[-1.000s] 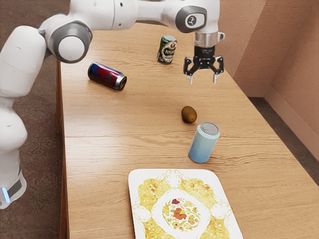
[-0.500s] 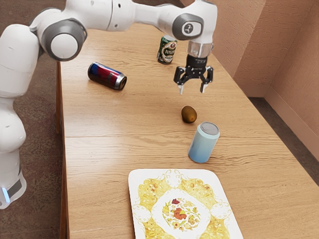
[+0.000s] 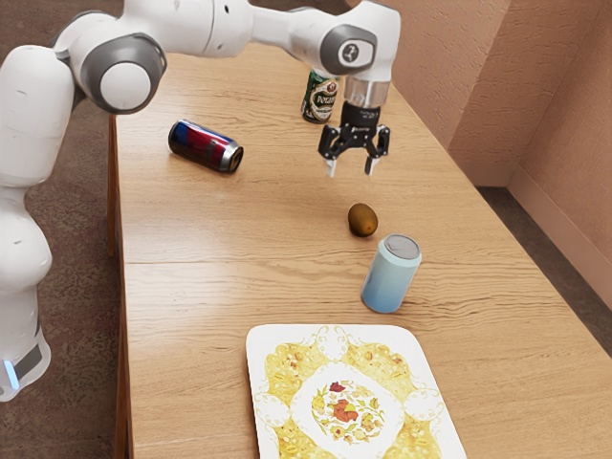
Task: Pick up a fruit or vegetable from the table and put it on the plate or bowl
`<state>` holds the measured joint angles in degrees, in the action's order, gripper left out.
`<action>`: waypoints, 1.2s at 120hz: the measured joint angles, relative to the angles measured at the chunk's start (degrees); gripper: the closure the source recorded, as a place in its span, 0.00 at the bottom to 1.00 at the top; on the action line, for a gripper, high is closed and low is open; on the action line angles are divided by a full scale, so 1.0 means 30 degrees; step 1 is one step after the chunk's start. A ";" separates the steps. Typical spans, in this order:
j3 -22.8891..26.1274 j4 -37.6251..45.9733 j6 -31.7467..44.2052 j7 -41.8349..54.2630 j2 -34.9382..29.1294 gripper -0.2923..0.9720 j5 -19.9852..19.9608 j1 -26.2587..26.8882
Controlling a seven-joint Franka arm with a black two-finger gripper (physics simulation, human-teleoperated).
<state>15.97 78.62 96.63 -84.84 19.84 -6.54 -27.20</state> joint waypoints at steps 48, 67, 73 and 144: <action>0.1706 -0.0975 -0.0042 0.0377 0.1065 0.23 -0.0078 -0.0813; 0.2836 -0.0821 -0.0079 0.0315 0.0961 0.23 -0.0127 -0.1183; 0.2876 -0.0587 -0.0118 0.0282 0.0755 0.23 -0.0212 -0.1166; 0.2800 0.0577 -0.0626 -0.0092 0.0119 0.23 -0.1025 -0.1177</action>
<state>24.37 80.35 94.76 -85.11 20.20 -9.61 -30.73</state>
